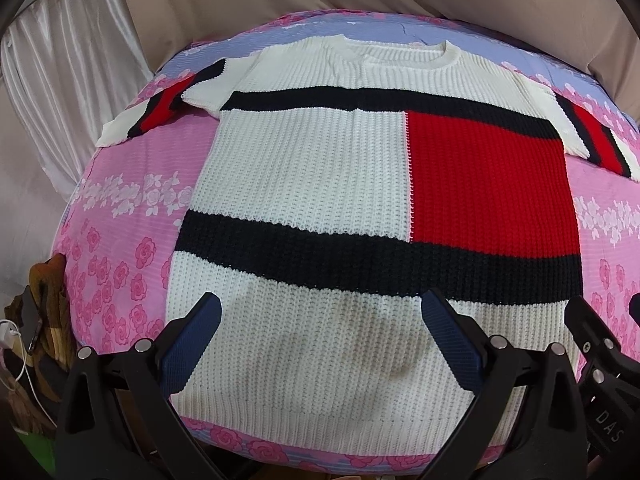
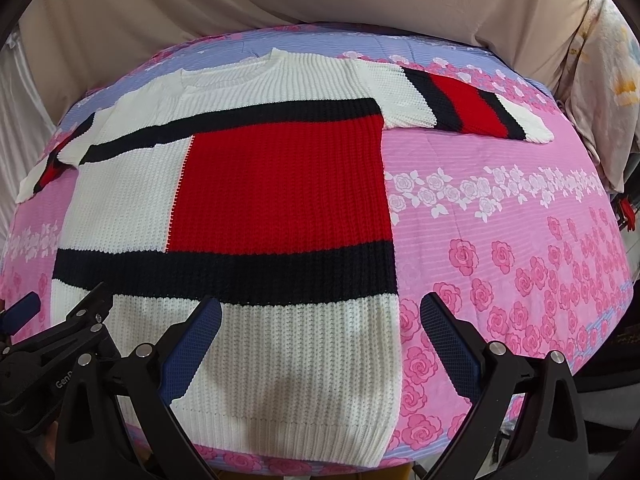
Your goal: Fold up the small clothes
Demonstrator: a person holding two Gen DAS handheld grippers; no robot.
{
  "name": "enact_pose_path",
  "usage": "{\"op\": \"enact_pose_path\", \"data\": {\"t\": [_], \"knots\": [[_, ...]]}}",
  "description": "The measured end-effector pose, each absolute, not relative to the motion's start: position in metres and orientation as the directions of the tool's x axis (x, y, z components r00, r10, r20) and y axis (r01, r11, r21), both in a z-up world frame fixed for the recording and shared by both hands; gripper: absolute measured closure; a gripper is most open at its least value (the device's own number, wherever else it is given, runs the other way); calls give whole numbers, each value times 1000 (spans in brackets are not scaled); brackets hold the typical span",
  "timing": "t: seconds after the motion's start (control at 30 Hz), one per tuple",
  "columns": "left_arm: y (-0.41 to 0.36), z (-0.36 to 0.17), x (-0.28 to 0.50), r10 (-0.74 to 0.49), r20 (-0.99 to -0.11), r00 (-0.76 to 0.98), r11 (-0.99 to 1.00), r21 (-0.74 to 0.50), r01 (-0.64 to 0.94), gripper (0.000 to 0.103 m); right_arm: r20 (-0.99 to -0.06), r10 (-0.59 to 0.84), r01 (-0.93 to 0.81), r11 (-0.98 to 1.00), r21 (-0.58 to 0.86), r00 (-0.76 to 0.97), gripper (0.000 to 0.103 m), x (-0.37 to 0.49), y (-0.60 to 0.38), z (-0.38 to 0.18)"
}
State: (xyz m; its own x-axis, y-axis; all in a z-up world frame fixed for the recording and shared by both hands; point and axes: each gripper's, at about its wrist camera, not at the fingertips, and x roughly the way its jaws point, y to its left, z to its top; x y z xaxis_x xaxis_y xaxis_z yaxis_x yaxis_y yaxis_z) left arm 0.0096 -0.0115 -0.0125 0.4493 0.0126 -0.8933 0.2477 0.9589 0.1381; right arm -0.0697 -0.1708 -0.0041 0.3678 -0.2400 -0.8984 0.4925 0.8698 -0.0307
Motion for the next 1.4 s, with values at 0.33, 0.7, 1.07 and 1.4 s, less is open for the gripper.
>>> {"op": "enact_pose_path", "data": {"t": [0.33,0.7,1.07,1.4], "knots": [[-11,-14,12,22,-895,445,958,146,247,5,-902,-232,484,875,-31,363,5,-65,-170,-7],[-12,-15,13,21,-897,441,957,145,250,5,-904,-230,482,876,-31,361,5,-63,-171,-8],[-12,-17,14,16,-899,437,957,141,255,5,-909,-224,480,877,-31,352,5,-58,-170,-12],[-13,-20,22,10,-904,427,956,134,261,5,-911,-220,480,877,-28,348,5,-58,-171,-13]]}}
